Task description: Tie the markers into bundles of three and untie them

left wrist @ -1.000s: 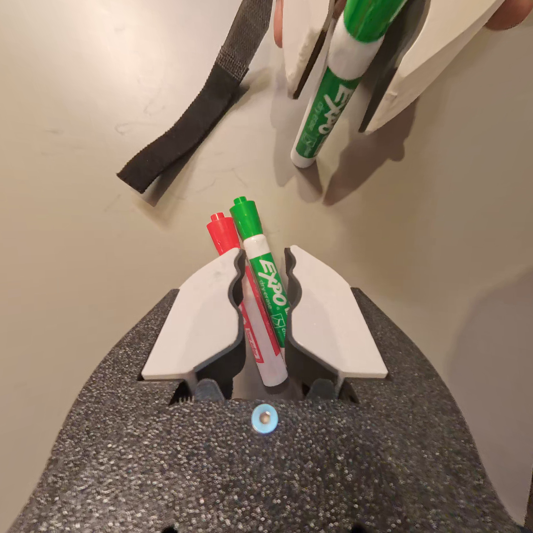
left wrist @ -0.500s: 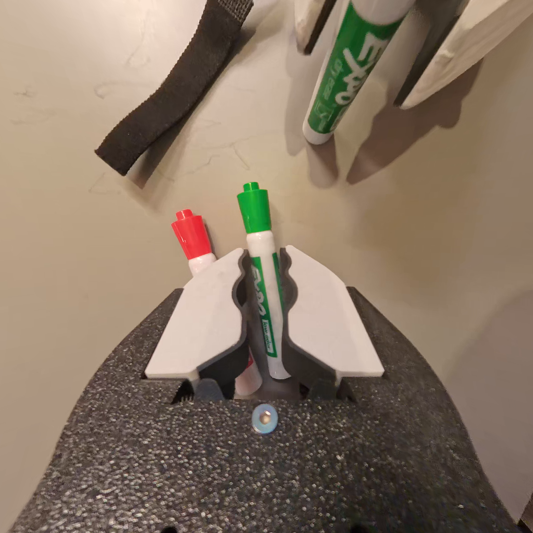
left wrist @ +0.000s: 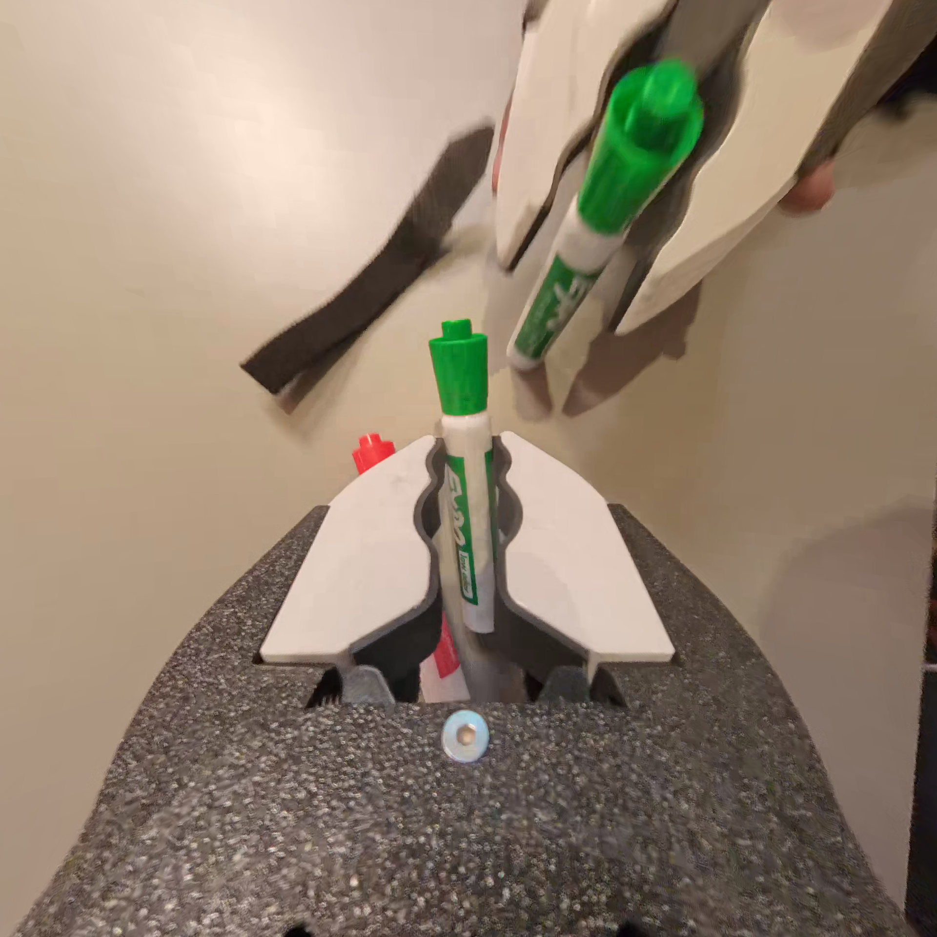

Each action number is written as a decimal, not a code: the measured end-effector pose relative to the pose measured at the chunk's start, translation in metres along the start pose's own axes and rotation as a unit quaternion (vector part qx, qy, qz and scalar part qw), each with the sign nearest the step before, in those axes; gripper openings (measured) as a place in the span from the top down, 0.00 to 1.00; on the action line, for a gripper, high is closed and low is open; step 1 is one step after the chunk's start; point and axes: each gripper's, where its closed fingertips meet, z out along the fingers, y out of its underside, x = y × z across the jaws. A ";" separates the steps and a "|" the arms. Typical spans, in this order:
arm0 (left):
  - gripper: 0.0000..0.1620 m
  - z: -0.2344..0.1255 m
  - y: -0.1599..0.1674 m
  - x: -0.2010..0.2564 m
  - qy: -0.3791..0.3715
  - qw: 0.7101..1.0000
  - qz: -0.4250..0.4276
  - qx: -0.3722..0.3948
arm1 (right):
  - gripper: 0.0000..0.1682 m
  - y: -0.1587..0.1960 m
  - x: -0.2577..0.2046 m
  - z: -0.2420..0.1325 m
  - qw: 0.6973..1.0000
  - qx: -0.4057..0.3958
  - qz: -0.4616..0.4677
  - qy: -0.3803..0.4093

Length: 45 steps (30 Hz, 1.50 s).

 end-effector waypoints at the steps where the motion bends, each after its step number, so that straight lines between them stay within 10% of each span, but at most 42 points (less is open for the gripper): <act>1: 0.89 -0.004 -0.010 0.001 0.009 0.999 -0.006 0.035 | 0.78 -0.001 0.000 0.000 1.000 0.004 0.003 0.000; 7: 0.89 -0.022 -0.055 0.010 0.072 0.975 -0.022 0.211 | 0.77 -0.013 0.004 -0.006 0.999 0.045 0.020 0.005; 21: 0.89 0.005 -0.045 0.030 0.027 0.974 0.139 0.179 | 0.87 -0.015 0.001 -0.005 0.998 0.053 0.016 0.006; 45: 0.89 -0.008 -0.083 0.042 0.080 0.935 0.053 0.342 | 0.88 -0.012 -0.005 0.001 0.997 0.038 0.055 -0.026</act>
